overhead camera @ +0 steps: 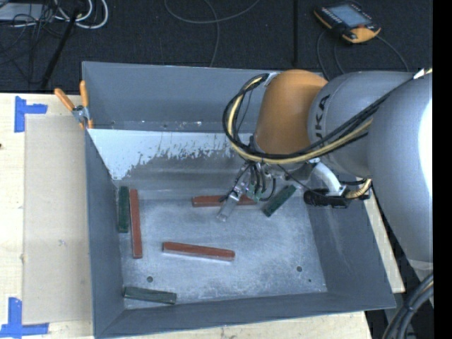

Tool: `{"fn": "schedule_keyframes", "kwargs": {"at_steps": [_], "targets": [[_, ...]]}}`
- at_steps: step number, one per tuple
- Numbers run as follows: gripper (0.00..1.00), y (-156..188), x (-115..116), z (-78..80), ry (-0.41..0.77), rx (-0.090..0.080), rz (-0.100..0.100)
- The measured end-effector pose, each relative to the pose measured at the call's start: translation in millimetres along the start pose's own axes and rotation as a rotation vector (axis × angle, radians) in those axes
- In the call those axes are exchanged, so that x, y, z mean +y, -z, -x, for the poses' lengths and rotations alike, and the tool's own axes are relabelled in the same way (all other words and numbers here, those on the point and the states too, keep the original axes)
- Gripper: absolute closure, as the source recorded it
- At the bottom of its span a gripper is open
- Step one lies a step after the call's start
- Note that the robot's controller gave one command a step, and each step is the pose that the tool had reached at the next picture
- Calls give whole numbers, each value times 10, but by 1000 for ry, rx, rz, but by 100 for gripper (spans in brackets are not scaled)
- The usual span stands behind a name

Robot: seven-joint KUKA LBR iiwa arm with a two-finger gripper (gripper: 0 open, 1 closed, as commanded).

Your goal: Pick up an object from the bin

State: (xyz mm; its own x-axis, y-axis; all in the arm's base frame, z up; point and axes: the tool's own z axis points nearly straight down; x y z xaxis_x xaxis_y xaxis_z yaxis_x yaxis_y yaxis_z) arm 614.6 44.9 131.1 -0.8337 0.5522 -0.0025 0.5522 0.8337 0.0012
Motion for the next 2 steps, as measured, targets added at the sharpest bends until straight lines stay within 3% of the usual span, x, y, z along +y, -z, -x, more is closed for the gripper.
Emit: {"fn": "schedule_keyframes", "kwargs": {"at_steps": [1, 2], "targets": [[0, -505, 121, -88, 310, 3, -1], [100, -609, 233, -58, 388, 1, 0]]}}
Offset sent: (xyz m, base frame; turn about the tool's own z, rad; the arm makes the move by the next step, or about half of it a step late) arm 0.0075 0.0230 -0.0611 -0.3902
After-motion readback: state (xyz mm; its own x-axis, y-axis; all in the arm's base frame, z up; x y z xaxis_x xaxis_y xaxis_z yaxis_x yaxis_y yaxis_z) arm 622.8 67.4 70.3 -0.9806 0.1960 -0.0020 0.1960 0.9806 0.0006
